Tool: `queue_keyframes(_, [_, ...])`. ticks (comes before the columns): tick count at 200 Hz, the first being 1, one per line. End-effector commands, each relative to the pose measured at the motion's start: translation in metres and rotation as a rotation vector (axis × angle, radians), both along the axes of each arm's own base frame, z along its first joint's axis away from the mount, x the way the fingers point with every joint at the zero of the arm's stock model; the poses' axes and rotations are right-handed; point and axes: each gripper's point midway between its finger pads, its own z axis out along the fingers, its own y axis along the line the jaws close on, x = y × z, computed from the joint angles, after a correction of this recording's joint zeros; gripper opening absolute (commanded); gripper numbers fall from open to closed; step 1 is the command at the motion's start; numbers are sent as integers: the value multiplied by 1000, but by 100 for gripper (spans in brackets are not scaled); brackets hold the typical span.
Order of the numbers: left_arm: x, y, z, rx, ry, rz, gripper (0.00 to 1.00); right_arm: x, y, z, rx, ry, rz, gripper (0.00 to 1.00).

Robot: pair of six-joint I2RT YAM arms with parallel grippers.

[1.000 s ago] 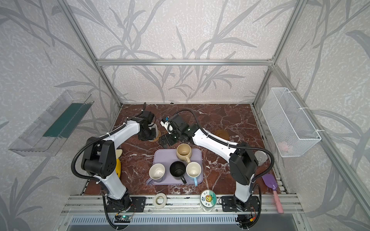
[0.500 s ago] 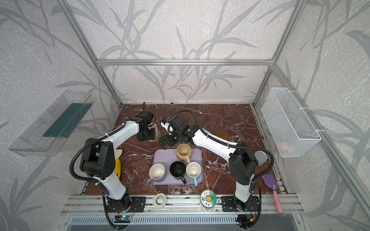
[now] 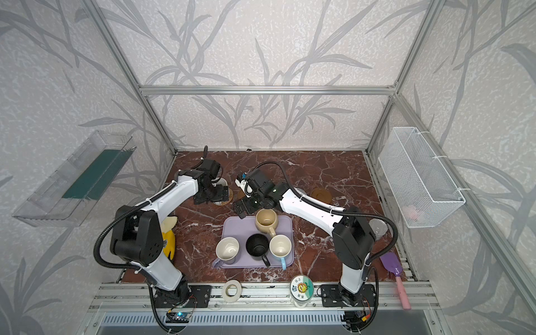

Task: Place cups on coasters
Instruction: Place the cup on the coaster, then pick up the cup from the tray.

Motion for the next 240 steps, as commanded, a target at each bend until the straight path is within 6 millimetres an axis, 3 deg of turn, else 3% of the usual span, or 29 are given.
queue_keyframes(1, [-4, 4, 36, -10, -55, 20, 99, -3, -11, 20, 2, -58, -14, 99])
queue_keyframes(4, [-5, 3, 39, -17, -62, 20, 99, -3, -12, 18, -6, -59, -13, 99])
queue_keyframes(9, [-5, 2, 45, -27, -72, 17, 99, -5, -17, 32, 9, -83, -18, 99])
queue_keyframes(84, [-22, -33, 114, -269, -243, -79, 99, -13, -88, 56, -53, -266, -168, 99])
queue_keyframes(136, [-35, -65, 147, -497, -397, -168, 99, -38, -111, 39, -106, -172, -121, 99])
queue_keyframes(155, [-41, -69, 147, -538, -402, -153, 99, -49, -110, 29, -98, -129, -89, 99])
queue_keyframes(178, [-55, -88, 141, -630, -342, -191, 99, -54, -114, 10, -119, -68, -117, 99])
queue_keyframes(240, [-84, -110, 97, -590, -218, -227, 97, -62, -115, -37, -229, 61, -118, 95])
